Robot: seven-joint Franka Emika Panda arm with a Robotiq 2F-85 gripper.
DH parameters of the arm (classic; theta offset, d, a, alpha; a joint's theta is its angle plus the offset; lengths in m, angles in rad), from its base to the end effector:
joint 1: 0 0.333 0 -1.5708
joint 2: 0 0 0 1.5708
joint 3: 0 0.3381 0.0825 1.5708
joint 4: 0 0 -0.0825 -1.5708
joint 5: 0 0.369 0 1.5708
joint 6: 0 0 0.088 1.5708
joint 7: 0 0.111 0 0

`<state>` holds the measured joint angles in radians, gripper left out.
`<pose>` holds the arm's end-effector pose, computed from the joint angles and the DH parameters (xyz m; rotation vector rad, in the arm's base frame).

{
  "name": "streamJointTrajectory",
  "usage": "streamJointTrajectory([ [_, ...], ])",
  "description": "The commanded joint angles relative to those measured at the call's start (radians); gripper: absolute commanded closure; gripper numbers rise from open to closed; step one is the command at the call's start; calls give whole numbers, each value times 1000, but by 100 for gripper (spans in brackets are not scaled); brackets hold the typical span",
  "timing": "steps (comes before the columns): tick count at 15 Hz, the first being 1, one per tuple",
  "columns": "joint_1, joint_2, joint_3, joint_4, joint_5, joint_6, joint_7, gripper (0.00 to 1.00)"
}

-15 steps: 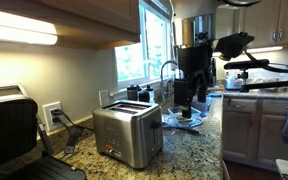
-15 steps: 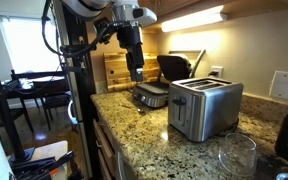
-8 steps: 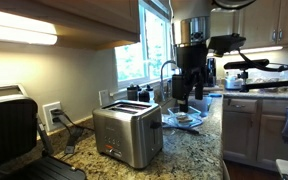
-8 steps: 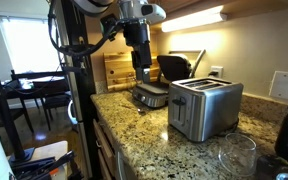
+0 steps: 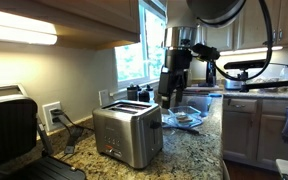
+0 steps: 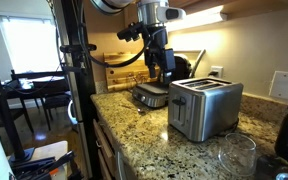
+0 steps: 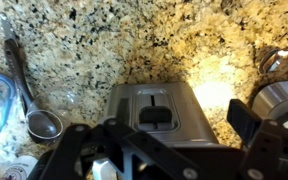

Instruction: Push down the toaster lever

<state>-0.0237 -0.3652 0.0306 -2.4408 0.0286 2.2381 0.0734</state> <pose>0.4240 0.0046 0.4766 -3.1094 0.1299 -0.2523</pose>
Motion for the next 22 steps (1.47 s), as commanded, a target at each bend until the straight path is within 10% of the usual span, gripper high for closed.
streamJointTrajectory([
  [1,45,62,-34,28,82,53,-111,0],
  [18,22,122,12,27,-25,72,-23,0],
  [22,14,166,-2,59,-50,111,-24,40],
])
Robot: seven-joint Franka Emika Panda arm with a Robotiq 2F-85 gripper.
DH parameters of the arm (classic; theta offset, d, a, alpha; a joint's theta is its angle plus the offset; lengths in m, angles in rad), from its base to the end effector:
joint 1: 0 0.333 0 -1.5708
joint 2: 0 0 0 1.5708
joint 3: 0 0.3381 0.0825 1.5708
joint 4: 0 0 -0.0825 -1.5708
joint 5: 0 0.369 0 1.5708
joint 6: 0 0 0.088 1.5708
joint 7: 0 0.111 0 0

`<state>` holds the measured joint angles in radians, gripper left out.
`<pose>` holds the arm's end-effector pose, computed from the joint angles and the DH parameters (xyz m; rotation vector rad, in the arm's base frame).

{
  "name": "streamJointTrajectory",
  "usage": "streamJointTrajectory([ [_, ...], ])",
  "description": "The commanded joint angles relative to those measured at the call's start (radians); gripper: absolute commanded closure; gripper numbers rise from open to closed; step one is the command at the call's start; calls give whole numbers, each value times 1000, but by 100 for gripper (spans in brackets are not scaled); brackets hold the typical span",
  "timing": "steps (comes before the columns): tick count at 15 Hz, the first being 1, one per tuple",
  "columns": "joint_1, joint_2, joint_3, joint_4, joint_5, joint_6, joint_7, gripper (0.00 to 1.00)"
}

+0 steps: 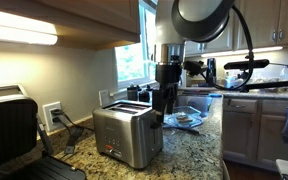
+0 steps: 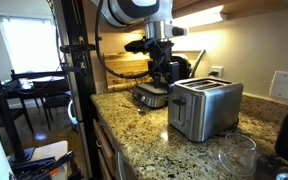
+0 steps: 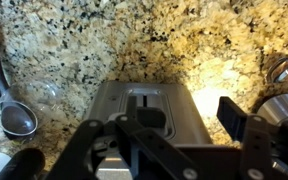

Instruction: Push down the toaster lever

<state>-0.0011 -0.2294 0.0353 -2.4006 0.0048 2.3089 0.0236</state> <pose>0.4567 0.0162 0.4427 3.1338 0.0114 0.2160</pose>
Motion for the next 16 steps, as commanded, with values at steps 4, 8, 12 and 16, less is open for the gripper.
streamJointTrajectory([
  [4,-10,93,-22,37,-16,143,14,67],
  [8,-14,145,-36,53,-22,183,25,93],
  [12,-16,164,-45,45,-12,204,6,100],
  [16,-21,218,-52,34,-15,253,0,98],
])
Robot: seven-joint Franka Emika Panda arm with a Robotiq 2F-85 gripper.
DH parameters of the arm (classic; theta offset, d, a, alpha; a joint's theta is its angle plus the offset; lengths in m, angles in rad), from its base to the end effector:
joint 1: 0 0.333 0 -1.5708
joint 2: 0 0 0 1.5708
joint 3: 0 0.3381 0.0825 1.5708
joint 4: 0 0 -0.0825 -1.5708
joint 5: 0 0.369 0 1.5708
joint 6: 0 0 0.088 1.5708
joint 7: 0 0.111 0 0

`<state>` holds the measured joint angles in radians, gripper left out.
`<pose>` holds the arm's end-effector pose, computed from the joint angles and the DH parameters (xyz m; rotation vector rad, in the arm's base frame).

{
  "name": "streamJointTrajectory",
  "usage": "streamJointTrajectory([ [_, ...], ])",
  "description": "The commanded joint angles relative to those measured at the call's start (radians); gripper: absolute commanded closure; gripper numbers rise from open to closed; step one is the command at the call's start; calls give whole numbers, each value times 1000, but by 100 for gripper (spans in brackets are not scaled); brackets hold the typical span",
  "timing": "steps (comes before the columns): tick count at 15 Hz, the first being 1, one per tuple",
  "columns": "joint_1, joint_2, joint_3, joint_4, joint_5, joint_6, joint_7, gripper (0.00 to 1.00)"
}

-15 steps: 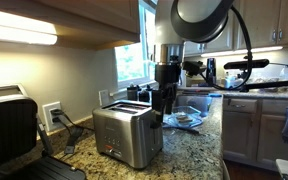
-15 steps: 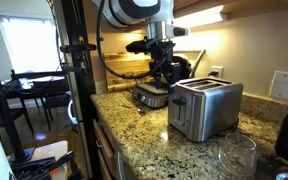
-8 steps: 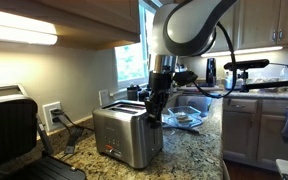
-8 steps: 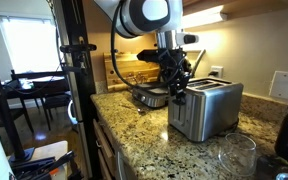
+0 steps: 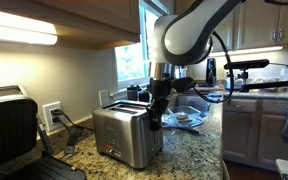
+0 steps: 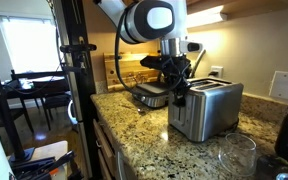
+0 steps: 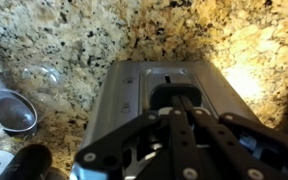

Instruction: Push down the toaster lever

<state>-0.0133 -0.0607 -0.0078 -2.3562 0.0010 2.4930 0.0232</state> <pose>0.5008 -0.0106 0.4011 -3.1241 0.0704 -0.3096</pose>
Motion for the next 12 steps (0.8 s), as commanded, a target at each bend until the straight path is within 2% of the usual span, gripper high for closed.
streamJointTrajectory([
  [1,-10,73,-11,-8,-12,79,4,97],
  [7,-12,188,-21,5,-3,126,6,98],
  [10,-9,164,-21,7,-12,108,17,98],
  [12,-5,128,-16,20,-5,46,23,98],
])
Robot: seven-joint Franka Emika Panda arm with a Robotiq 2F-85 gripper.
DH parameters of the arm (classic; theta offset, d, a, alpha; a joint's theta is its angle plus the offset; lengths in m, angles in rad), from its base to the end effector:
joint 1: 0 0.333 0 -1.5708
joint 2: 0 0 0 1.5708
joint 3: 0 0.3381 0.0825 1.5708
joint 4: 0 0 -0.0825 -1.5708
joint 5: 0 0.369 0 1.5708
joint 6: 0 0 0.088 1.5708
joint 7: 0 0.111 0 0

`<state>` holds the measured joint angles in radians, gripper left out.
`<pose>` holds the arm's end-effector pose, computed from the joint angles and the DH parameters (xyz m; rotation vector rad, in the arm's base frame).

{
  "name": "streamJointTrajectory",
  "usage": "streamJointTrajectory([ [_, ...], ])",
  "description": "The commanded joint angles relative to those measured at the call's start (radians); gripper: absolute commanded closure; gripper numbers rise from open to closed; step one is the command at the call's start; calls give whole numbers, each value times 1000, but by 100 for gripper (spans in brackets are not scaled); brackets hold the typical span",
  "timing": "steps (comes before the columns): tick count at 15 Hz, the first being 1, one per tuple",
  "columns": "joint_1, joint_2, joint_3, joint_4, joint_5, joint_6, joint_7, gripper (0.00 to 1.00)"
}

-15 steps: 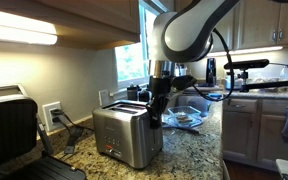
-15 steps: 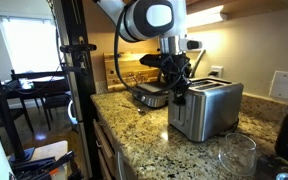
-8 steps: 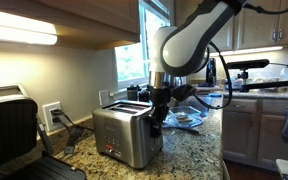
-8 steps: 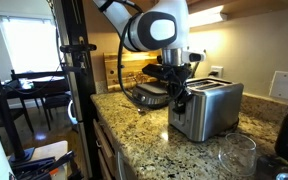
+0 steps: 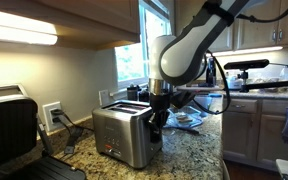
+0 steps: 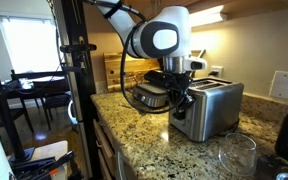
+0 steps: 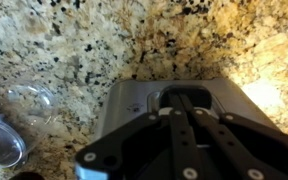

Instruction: Push down the toaster lever

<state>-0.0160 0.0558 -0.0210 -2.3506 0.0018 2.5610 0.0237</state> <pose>0.5136 -0.0190 0.3515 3.1296 -0.0971 0.2425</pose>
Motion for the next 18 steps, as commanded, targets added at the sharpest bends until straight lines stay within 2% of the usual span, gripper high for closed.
streamJointTrajectory([
  [1,0,-10,-2,17,-10,-50,28,98],
  [10,8,-168,20,55,-63,-260,101,98],
  [11,8,-187,25,58,-71,-284,100,90],
  [12,7,-204,29,62,-83,-314,109,72],
  [18,5,-262,48,64,-91,-474,145,35],
])
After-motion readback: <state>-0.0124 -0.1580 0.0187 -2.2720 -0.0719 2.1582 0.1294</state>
